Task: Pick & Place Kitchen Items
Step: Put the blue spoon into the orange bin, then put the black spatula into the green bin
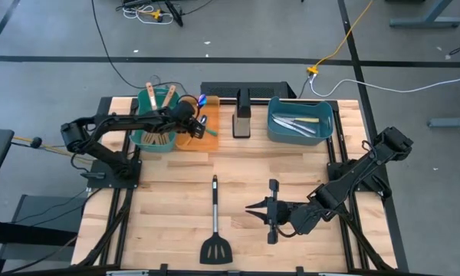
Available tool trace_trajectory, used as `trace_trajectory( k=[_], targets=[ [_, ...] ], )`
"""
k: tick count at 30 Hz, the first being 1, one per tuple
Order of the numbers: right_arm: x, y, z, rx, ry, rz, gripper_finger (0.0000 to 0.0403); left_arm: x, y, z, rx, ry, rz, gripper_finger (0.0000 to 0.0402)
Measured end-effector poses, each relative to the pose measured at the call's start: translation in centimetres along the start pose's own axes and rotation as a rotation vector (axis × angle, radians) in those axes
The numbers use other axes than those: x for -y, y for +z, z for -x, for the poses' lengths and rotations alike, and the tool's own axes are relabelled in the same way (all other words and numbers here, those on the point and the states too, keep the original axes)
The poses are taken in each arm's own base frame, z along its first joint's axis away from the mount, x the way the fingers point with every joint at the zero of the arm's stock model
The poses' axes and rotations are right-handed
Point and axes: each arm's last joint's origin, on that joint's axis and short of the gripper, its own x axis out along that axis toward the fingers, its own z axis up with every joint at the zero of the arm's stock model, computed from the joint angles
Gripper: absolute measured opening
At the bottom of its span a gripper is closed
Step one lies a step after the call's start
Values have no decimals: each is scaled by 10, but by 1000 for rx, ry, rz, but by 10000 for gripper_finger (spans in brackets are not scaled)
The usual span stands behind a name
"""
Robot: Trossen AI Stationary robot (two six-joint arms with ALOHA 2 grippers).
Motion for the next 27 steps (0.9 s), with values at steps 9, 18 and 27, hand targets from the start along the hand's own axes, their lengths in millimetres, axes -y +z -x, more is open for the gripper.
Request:
trace_trajectory(
  k=[9,18,27],
  targets=[
    [0,-10,-2,-14,-2,12,49,0,1,0,20,4,1,56],
    [0,-28,-6,42,-3,-14,49,1,2,0,24,0,-42,45],
    [0,-28,-6,44,-3,-6,49,1,2,3,26,-16,-49,45]
  ],
)
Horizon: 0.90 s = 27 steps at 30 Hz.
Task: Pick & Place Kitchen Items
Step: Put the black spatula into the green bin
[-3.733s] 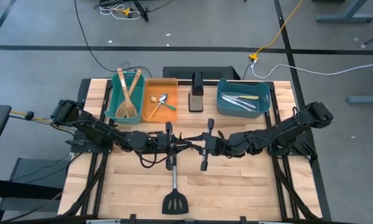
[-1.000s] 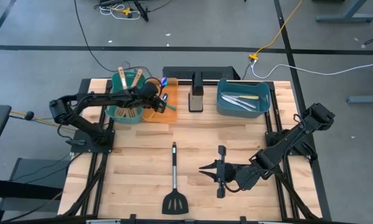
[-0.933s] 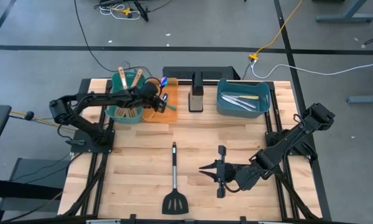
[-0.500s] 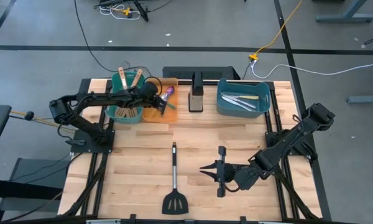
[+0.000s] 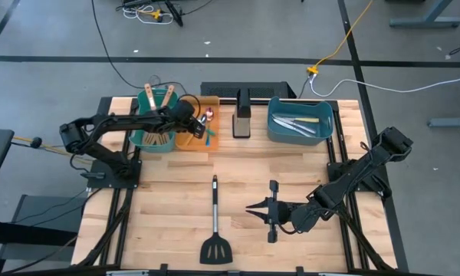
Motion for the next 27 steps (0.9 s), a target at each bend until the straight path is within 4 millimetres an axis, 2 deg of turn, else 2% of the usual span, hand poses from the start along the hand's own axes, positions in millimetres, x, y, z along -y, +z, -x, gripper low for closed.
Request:
trace_trajectory(
  k=[4,9,15,21,27],
  targets=[
    [0,0,0,0,0,0,49,1,5,8,24,-16,-2,45],
    [0,0,0,1,0,-1,49,4,19,29,69,-46,-12,45],
    [0,1,0,6,1,-5,49,12,24,51,-35,-203,-73,45],
    [0,1,0,10,1,-11,49,40,11,68,-163,-555,-255,45],
    [0,2,0,16,2,-14,49,70,-9,81,-200,-653,-361,45]
  ],
)
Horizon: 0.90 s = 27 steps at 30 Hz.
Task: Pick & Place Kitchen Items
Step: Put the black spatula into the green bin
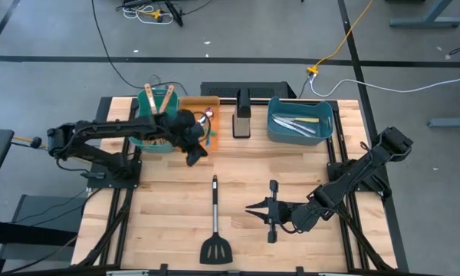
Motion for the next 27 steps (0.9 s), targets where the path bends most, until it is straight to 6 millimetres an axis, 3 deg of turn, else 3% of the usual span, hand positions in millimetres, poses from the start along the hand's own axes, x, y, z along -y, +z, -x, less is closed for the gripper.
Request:
trace_trajectory(
  k=[13,27],
  targets=[
    [1,0,0,1,-2,-1,49,72,-31,-18,-59,-46,-213,45],
    [1,0,0,1,-2,0,49,141,-67,-18,-42,-257,-477,45]
  ],
)
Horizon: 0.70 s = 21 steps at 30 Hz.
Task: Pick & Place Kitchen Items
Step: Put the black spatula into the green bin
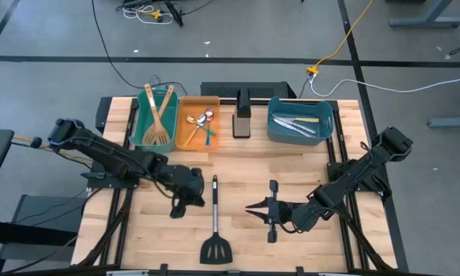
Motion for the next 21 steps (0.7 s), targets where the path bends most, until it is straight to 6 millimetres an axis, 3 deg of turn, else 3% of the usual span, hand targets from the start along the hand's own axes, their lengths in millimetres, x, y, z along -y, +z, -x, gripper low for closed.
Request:
trace_trajectory(
  k=[9,16,21],
  targets=[
    [0,0,0,1,0,-1,49,44,-4,-4,70,-81,-143,45],
    [0,0,0,1,-1,-1,49,73,-9,-14,153,-87,-459,45],
    [0,0,0,1,0,-4,49,77,-20,-32,94,-79,-653,46]
  ],
)
